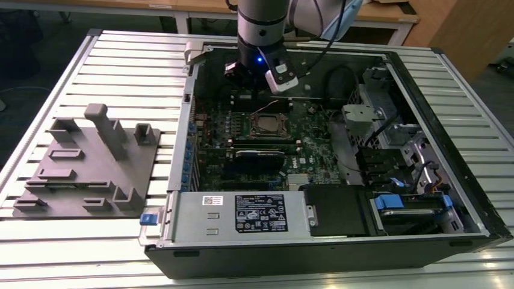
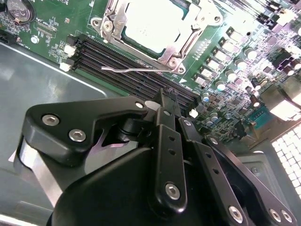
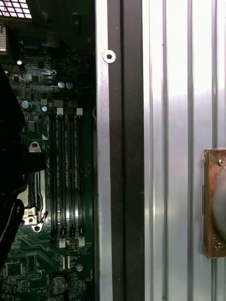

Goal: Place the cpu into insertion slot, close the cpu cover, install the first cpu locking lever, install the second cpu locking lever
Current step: 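Install the first cpu locking lever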

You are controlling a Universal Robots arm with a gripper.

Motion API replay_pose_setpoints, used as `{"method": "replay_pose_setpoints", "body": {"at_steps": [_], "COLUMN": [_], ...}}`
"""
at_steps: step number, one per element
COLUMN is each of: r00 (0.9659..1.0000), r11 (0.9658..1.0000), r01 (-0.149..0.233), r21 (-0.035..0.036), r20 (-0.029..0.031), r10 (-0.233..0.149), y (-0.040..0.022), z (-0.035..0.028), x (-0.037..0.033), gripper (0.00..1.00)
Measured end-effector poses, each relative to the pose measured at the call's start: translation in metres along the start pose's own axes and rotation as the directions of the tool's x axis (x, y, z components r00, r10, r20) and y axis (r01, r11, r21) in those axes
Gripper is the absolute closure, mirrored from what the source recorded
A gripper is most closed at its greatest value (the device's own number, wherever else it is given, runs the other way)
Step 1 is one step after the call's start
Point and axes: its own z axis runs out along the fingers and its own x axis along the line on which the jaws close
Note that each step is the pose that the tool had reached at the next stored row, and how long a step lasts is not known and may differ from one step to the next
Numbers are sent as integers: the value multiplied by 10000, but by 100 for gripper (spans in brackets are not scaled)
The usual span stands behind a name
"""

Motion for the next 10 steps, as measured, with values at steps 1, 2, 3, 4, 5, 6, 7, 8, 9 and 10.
{"method": "replay_pose_setpoints", "body": {"at_steps": [1,2,3,4,5,6,7,8,9,10], "r00": [10000,10000,10000,10000,10000,10000,10000,10000,10000,10000], "r11": [10000,10000,10000,10000,10000,10000,10000,10000,10000,10000], "r01": [-1,-3,-4,-6,-7,-9,-10,-11,-13,-14], "r21": [-9,-17,-25,-33,-42,-50,-59,-67,-76,-85], "r20": [0,0,0,-1,0,0,0,-1,0,0], "r10": [1,3,4,6,7,9,10,11,13,14], "y": [-1,-3,-4,-5,-7,-8,-10,-11,-12,-14], "z": [0,0,0,0,0,0,0,0,0,0], "x": [0,0,0,0,0,0,0,0,0,-1], "gripper": [89,89,89,89,89,89,89,89,89,89]}}
